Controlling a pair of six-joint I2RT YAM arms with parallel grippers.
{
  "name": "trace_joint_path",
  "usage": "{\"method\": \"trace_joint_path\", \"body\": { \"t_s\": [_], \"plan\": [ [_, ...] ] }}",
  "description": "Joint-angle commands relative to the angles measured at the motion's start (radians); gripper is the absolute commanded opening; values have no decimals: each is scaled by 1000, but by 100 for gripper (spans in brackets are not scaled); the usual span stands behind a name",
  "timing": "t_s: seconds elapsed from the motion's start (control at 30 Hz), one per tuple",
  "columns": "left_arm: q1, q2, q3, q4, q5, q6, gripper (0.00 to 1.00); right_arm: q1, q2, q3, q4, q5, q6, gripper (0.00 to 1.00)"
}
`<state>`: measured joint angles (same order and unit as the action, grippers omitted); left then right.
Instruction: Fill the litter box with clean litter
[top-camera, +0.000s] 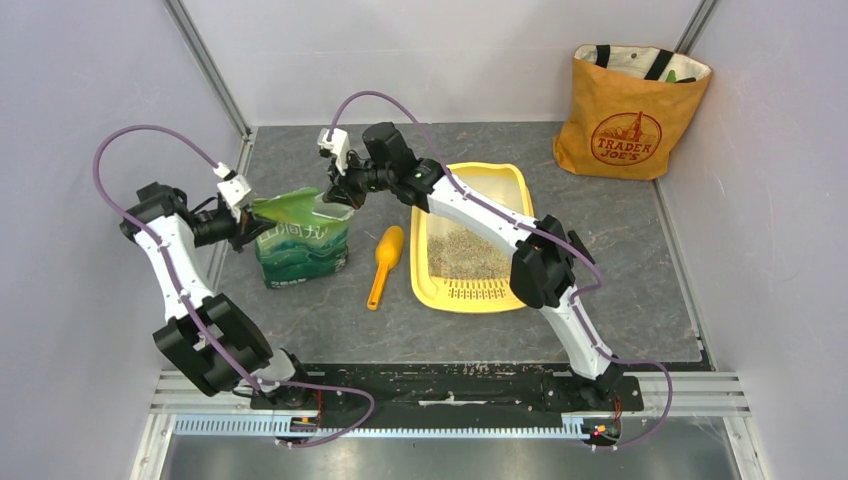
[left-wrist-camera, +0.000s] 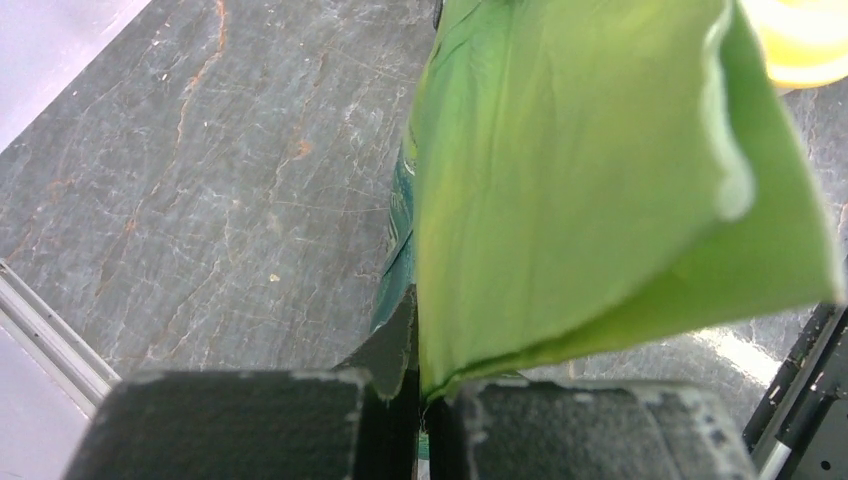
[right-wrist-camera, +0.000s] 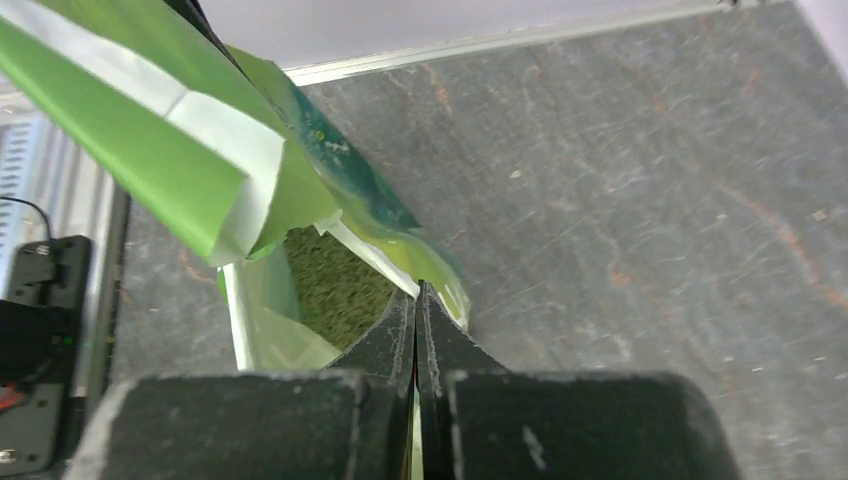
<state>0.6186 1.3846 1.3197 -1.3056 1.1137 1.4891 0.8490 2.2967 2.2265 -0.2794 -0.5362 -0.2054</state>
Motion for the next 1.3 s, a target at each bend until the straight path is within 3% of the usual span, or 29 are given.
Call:
{"method": "trace_joint_path", "body": {
  "t_s": [0.0, 0.17, 0.43, 0.63, 0.93, 1.13, 1.27],
  "plan": [
    [52, -7, 71, -134, 86, 311, 2, -25, -73, -10, 0, 56, 184, 0],
    [0, 23, 55, -168, 94, 401, 2, 4, -61, 18, 28, 34, 299, 0],
    [-174, 40, -11, -114, 32, 433, 2, 30, -27, 61, -1, 120, 439, 0],
    [-200, 65, -80, -17, -32, 398, 2, 21, -48, 38, 41, 77, 586, 0],
    [-223, 70, -197, 265, -120, 189, 2, 31, -45, 4, 79, -31, 707, 0],
    [-245, 41, -203, 270, -152, 144, 2, 39, -39, 29, 62, -12, 675, 0],
    [-197, -20, -169, 251, -116, 66, 3, 13, -60, 16, 27, 15, 628, 0]
  ]
}}
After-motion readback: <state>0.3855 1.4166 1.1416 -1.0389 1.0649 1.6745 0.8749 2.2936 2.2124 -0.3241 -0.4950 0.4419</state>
